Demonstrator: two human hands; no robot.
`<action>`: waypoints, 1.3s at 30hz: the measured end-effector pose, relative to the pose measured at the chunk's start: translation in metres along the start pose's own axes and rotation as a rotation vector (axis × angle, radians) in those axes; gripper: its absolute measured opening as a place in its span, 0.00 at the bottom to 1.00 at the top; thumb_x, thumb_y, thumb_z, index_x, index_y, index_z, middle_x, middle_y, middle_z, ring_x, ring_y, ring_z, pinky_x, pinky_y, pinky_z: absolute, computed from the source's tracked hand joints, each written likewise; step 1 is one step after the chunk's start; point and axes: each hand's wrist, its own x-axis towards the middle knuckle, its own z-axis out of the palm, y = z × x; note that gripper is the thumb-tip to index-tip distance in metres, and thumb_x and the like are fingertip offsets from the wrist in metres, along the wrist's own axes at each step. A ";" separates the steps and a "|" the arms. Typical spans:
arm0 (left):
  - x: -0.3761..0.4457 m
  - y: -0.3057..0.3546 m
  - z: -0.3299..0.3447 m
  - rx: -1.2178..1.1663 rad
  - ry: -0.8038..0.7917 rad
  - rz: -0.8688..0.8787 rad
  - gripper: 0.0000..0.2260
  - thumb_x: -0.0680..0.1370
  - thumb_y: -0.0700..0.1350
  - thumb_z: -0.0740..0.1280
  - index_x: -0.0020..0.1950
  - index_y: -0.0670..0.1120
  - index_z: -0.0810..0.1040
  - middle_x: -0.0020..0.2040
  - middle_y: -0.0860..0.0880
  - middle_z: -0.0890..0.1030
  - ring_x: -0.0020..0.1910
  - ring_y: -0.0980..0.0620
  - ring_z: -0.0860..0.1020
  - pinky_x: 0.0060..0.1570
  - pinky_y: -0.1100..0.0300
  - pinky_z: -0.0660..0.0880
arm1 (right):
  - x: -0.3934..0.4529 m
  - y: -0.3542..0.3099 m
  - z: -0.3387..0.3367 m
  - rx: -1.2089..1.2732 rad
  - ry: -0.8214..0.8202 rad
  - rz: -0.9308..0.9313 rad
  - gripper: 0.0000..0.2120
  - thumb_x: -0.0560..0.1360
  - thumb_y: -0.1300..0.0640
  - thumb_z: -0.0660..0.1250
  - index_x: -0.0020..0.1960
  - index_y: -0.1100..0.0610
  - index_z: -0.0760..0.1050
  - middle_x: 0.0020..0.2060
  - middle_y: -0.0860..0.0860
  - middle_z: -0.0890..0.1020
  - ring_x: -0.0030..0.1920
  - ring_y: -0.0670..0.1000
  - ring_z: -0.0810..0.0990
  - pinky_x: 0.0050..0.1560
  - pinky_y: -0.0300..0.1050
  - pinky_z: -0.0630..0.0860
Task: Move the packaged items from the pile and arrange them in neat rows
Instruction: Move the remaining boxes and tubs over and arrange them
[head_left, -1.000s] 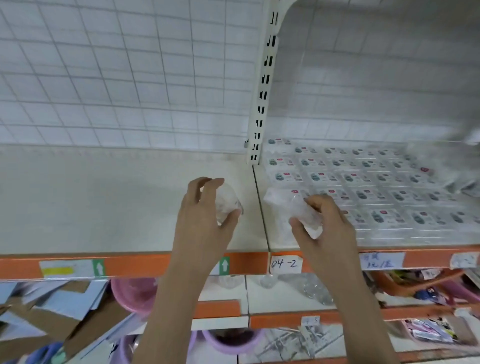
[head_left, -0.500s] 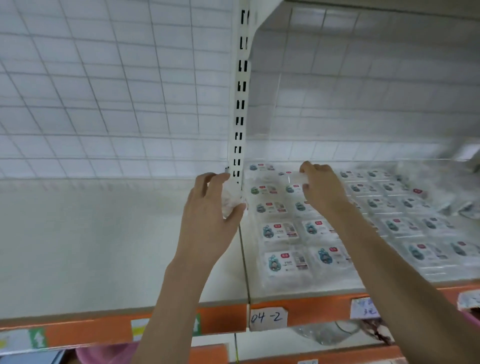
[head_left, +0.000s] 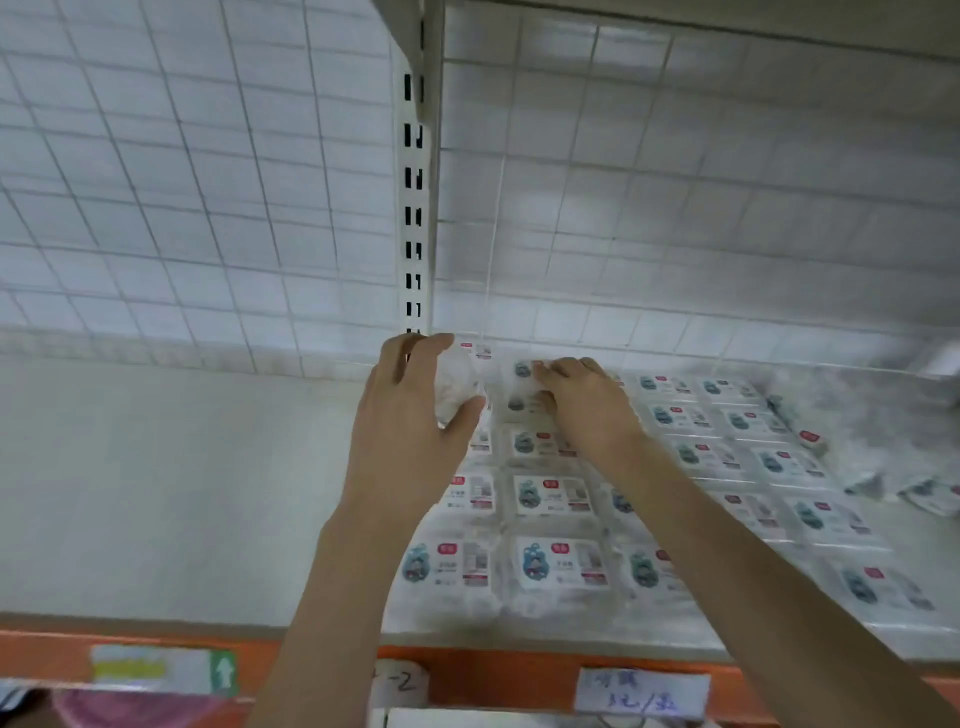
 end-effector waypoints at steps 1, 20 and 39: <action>-0.003 0.007 0.004 0.010 0.017 -0.022 0.23 0.72 0.45 0.71 0.65 0.46 0.70 0.63 0.47 0.69 0.58 0.47 0.72 0.52 0.60 0.68 | 0.001 0.002 -0.002 -0.025 -0.009 -0.023 0.21 0.77 0.61 0.58 0.70 0.56 0.63 0.64 0.55 0.71 0.64 0.56 0.67 0.58 0.49 0.70; -0.053 0.063 0.052 0.172 0.120 -0.118 0.22 0.71 0.43 0.72 0.62 0.44 0.71 0.62 0.44 0.72 0.55 0.43 0.76 0.47 0.56 0.74 | 0.031 0.017 0.010 0.097 0.053 -0.152 0.12 0.74 0.68 0.60 0.57 0.63 0.71 0.56 0.57 0.71 0.57 0.55 0.67 0.49 0.43 0.68; -0.041 0.156 0.152 0.111 0.067 -0.011 0.22 0.72 0.42 0.71 0.64 0.43 0.71 0.63 0.43 0.70 0.58 0.42 0.73 0.53 0.54 0.71 | -0.076 0.175 -0.071 0.322 0.222 0.017 0.19 0.78 0.56 0.60 0.67 0.59 0.68 0.63 0.55 0.71 0.64 0.55 0.68 0.62 0.44 0.65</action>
